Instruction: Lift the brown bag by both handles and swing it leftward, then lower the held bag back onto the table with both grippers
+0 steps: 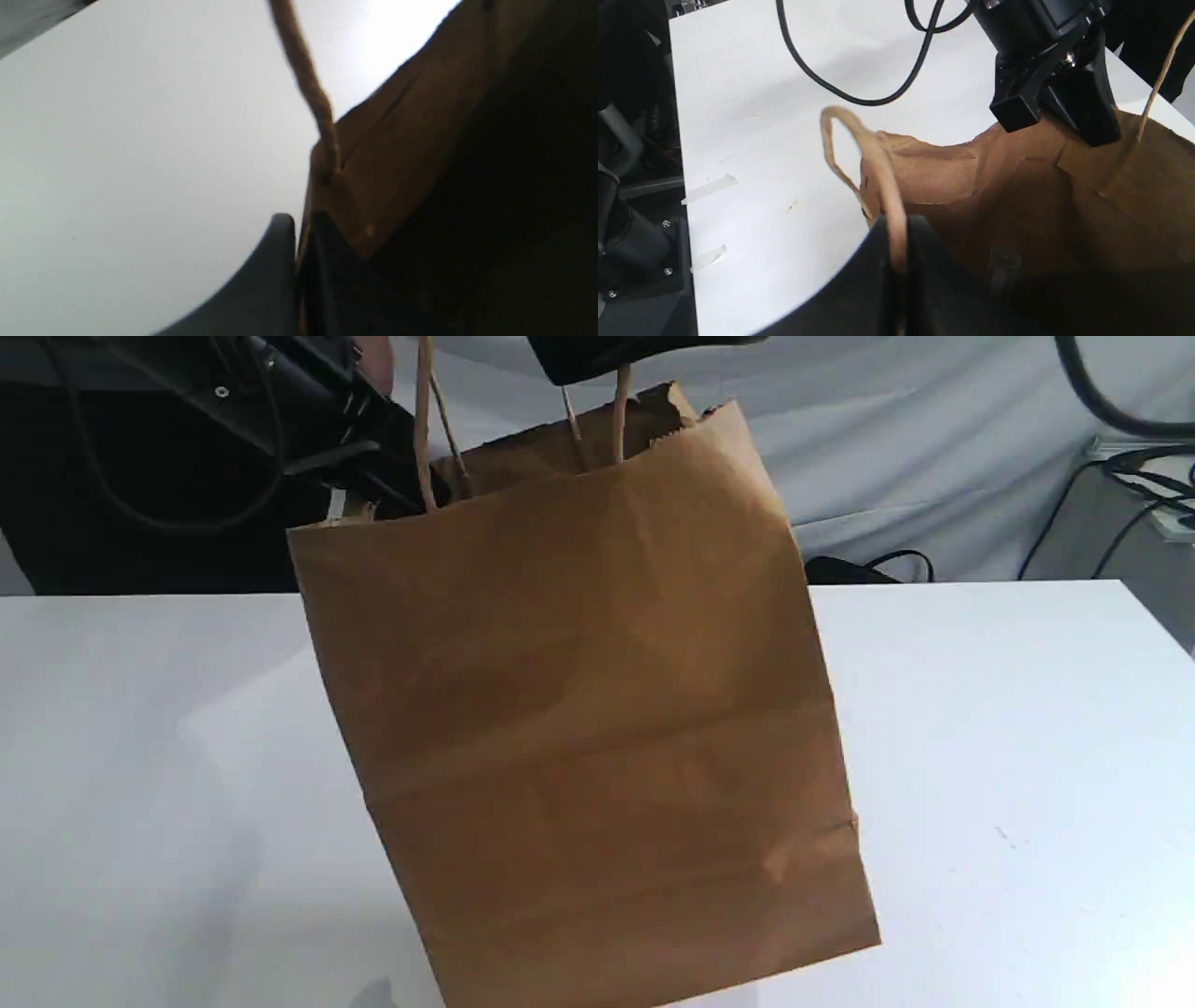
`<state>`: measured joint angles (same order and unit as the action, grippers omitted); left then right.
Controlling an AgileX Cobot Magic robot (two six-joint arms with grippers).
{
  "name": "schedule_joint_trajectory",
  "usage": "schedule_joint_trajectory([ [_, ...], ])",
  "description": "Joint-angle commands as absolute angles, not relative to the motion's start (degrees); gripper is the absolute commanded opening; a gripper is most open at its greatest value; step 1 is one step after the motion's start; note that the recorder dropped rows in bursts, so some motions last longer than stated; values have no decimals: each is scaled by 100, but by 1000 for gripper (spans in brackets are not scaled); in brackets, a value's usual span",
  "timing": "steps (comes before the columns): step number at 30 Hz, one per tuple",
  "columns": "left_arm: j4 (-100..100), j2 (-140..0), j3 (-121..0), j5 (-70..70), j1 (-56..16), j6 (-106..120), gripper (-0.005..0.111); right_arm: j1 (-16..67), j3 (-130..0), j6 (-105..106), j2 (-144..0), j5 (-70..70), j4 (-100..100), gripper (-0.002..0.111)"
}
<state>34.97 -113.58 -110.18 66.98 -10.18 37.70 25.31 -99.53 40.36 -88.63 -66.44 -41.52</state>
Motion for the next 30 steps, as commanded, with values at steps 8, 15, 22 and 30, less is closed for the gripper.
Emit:
schedule_joint_trajectory([
  [8, 3069, -10957, -11026, 6632, -1020, 3831, 0, 3099, -9980, 4078, -8624, -5976, -4150, 0],
  [15, 2676, -10746, -11026, 6621, -1020, 3771, 0, 3681, -9284, 3831, -8553, -5261, -3516, 0],
  [22, 2597, -10671, -11026, 6718, -1020, 3748, 0, 3950, -7558, 3831, -7956, -3421, -3523, 0],
  [30, 2597, -10683, -11026, 6718, -1020, 3736, 0, 3940, -6807, 3831, -7769, -3224, -3633, 0],
])
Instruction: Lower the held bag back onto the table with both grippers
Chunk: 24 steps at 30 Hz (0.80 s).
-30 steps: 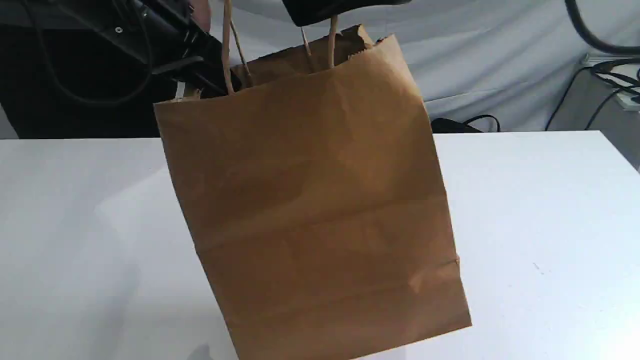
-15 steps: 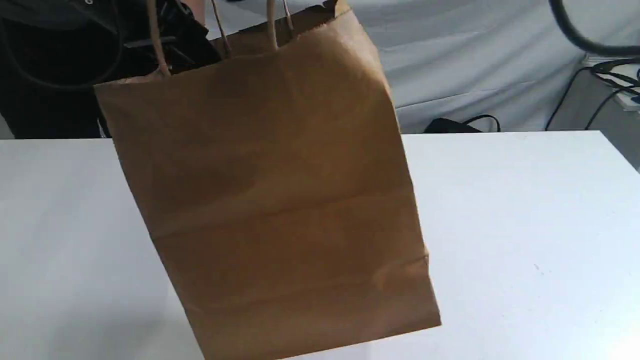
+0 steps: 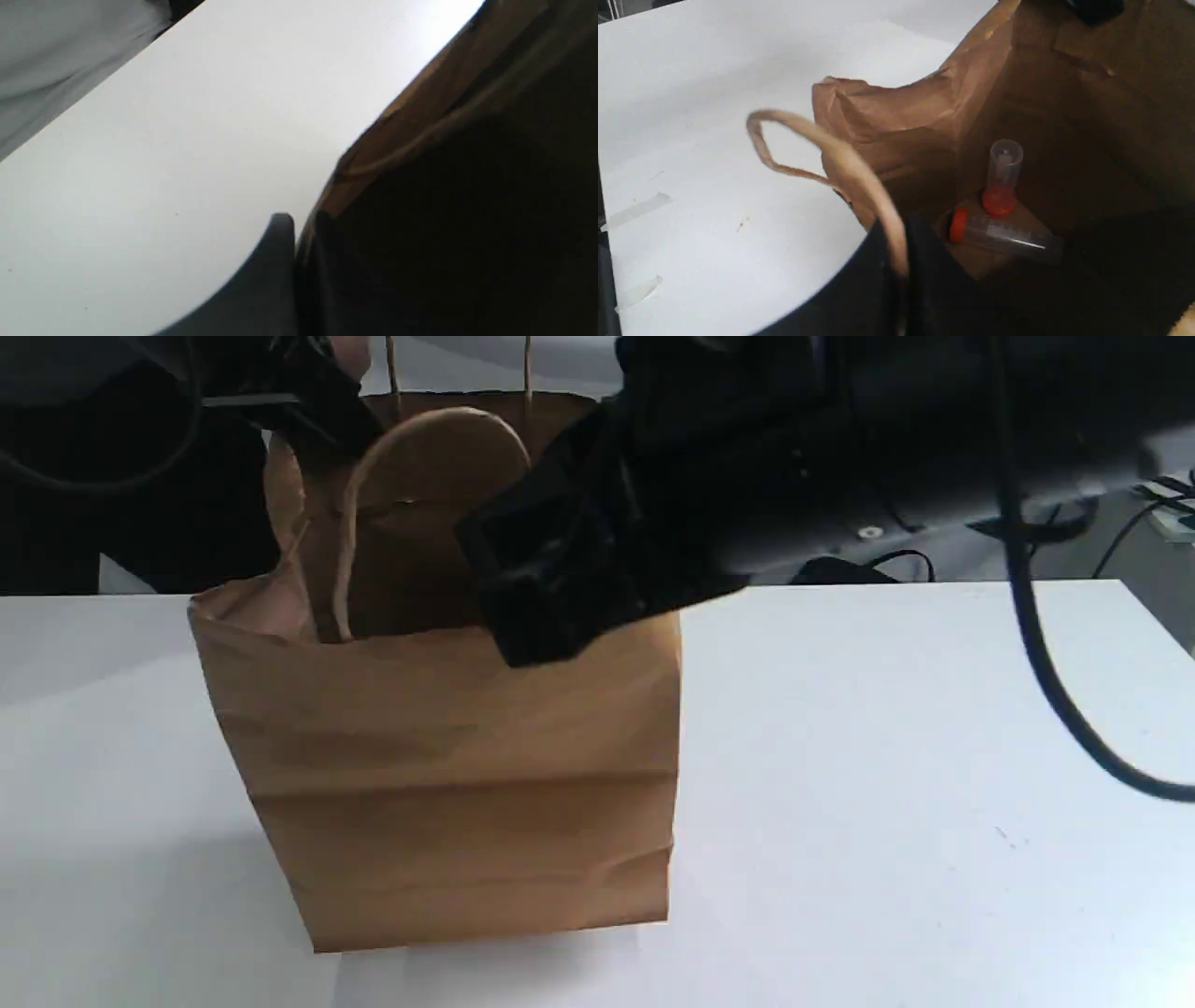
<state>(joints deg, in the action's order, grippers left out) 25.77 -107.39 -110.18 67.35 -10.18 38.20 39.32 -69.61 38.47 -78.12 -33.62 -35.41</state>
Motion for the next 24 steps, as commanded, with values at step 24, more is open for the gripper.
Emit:
schedule_joint_trajectory([
  [24, 2589, -11293, -11014, 6895, -1020, 3660, 0, 3940, -6050, 3750, -7778, -2823, -3888, 0],
])
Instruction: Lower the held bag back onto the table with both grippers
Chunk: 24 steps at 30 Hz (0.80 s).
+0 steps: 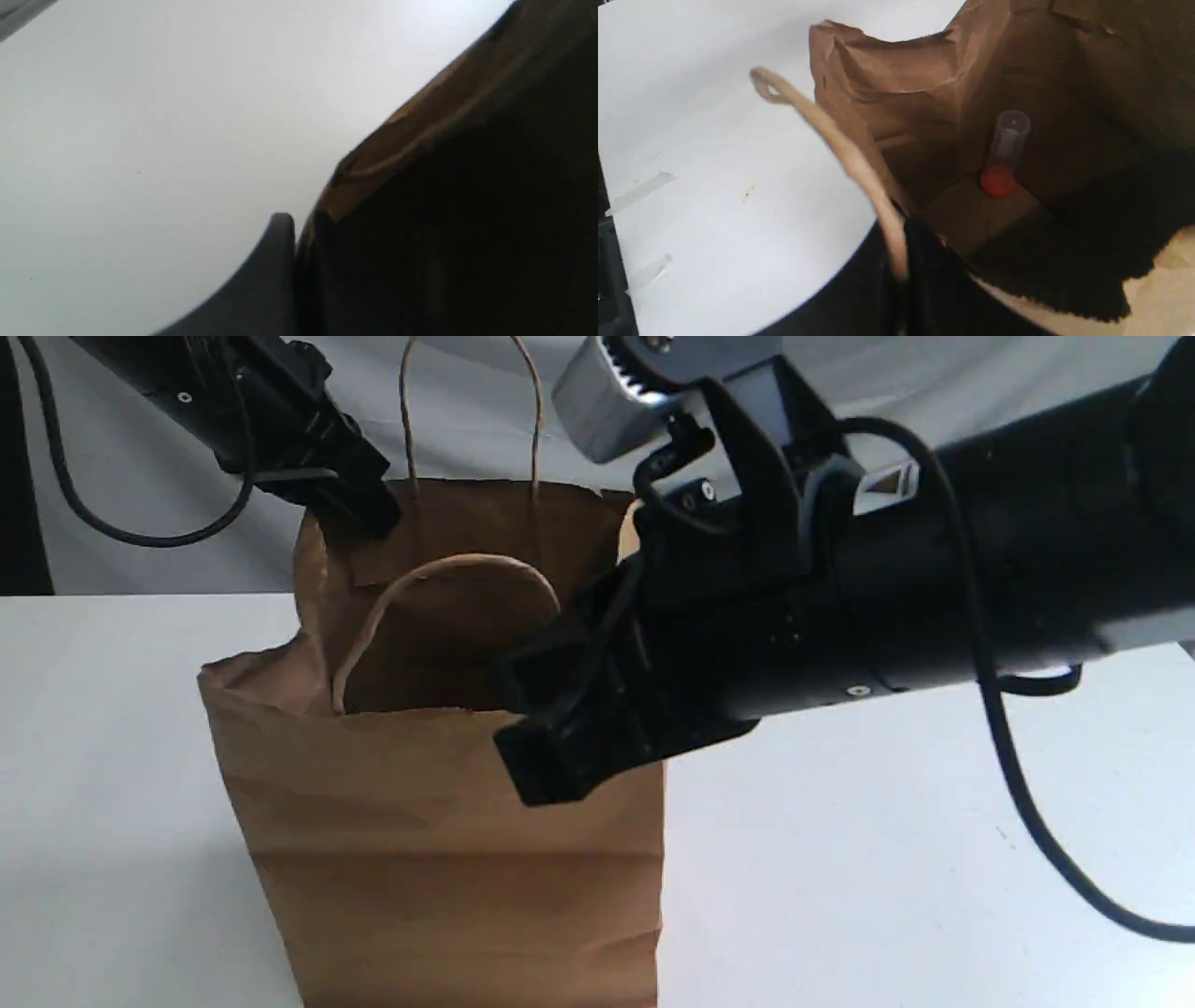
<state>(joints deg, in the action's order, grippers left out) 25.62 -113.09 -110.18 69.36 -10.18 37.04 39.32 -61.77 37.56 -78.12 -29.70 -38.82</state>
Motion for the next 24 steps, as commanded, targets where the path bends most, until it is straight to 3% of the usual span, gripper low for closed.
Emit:
schedule_joint_trajectory([
  [1, 2576, -11293, -11014, 6882, -1020, 3660, 0, 3940, -6050, 3750, -7778, -2817, -3888, 0],
  [6, 2543, -11293, -11014, 6856, -1020, 3649, 8, 3940, -6050, 3750, -7778, -2765, -3888, 0],
  [15, 2470, -11293, -11014, 6713, -1020, 3419, 55, 3940, -6050, 3750, -7778, -2765, -3888, 0],
  [24, 2084, -11103, -11014, 6698, -1020, 3305, 59, 3940, -6050, 3750, -7778, -2755, -3898, 0],
])
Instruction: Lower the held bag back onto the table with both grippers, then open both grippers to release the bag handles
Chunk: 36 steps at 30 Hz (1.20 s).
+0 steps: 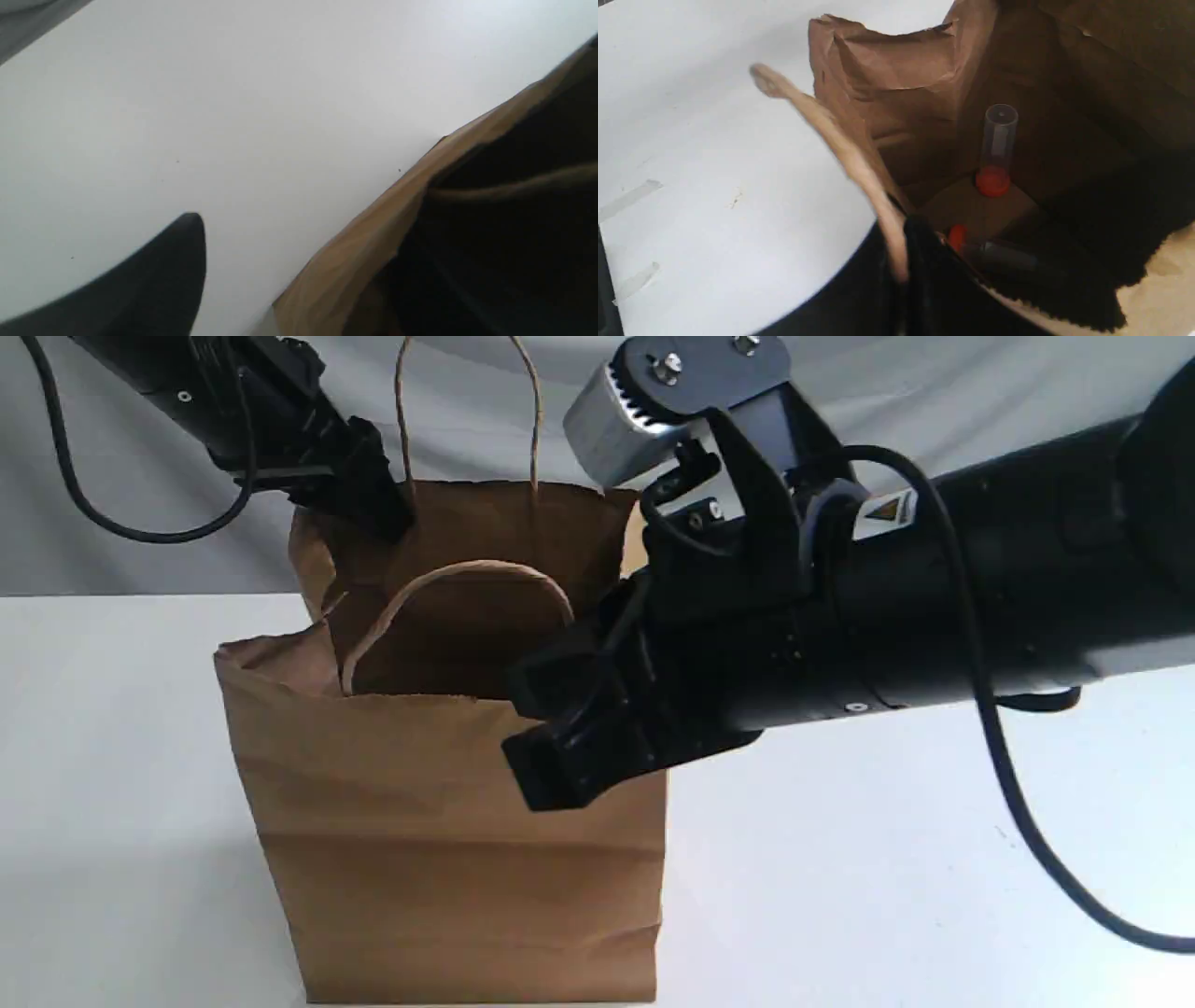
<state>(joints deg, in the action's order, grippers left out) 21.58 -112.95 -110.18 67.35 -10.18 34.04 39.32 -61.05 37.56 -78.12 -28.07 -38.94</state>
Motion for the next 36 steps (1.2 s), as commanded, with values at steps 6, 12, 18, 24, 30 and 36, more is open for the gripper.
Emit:
schedule_joint_trajectory([
  [6, 2084, -10806, -11024, 6778, -1020, 3305, 59, 3940, -6050, 3750, -7778, -2698, -3915, 0],
  [12, 2058, -10519, -11024, 6996, -1020, 3305, 58, 3940, -6050, 3750, -7778, -2698, -3915, 0],
  [18, 1927, -10247, -11024, 6996, -1020, 3293, 40, 3940, -6050, 3750, -7778, -2661, -3915, 0],
  [24, 1524, -9929, -10984, 6996, -1020, 2951, 0, 3940, -6050, 3750, -7767, -2634, -3915, 0],
  [30, 1524, -9682, -10702, 6996, -1020, 2870, 0, 3940, -6050, 3750, -7758, -2634, -3915, 3],
  [36, 1524, -9493, -10272, 6996, -1020, 2870, 0, 3940, -6050, 3750, -7758, -2580, -3988, 31],
])
